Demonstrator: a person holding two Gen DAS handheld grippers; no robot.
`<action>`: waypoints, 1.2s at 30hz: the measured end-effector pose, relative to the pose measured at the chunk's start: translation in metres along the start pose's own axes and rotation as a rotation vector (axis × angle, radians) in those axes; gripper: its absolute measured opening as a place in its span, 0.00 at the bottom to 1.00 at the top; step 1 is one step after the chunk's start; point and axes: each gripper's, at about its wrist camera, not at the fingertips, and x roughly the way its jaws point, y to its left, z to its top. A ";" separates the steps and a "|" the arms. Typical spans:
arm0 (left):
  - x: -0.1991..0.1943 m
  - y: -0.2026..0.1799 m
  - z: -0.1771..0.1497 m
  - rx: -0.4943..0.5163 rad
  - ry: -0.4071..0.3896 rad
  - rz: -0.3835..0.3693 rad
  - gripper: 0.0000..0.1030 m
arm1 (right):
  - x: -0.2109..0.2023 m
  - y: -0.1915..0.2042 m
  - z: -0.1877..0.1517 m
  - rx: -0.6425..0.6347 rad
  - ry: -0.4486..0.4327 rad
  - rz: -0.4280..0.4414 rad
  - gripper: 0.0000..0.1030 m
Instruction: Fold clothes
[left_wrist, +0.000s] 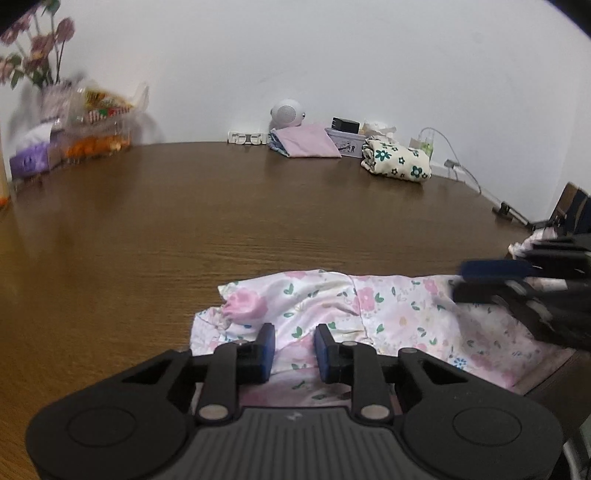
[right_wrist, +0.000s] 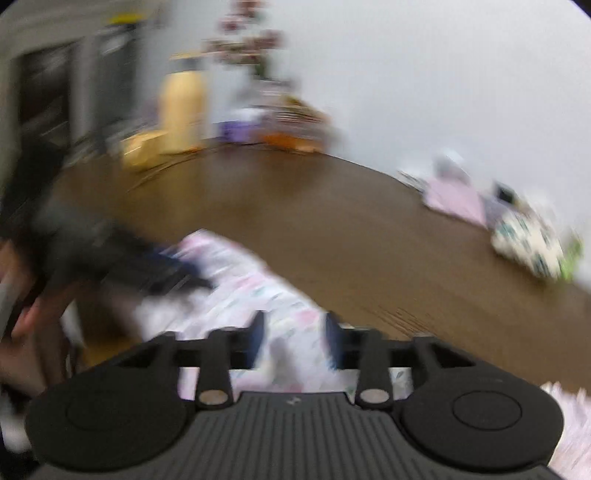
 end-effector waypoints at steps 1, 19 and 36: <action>0.001 0.000 0.000 0.007 0.000 0.003 0.21 | 0.011 0.000 0.002 0.034 0.021 -0.027 0.20; 0.003 -0.006 0.016 0.060 0.062 0.083 0.23 | -0.050 -0.101 -0.076 0.343 0.091 -0.463 0.07; 0.010 -0.064 0.025 0.039 0.088 0.064 0.40 | -0.079 -0.318 -0.037 0.240 0.307 -0.285 0.69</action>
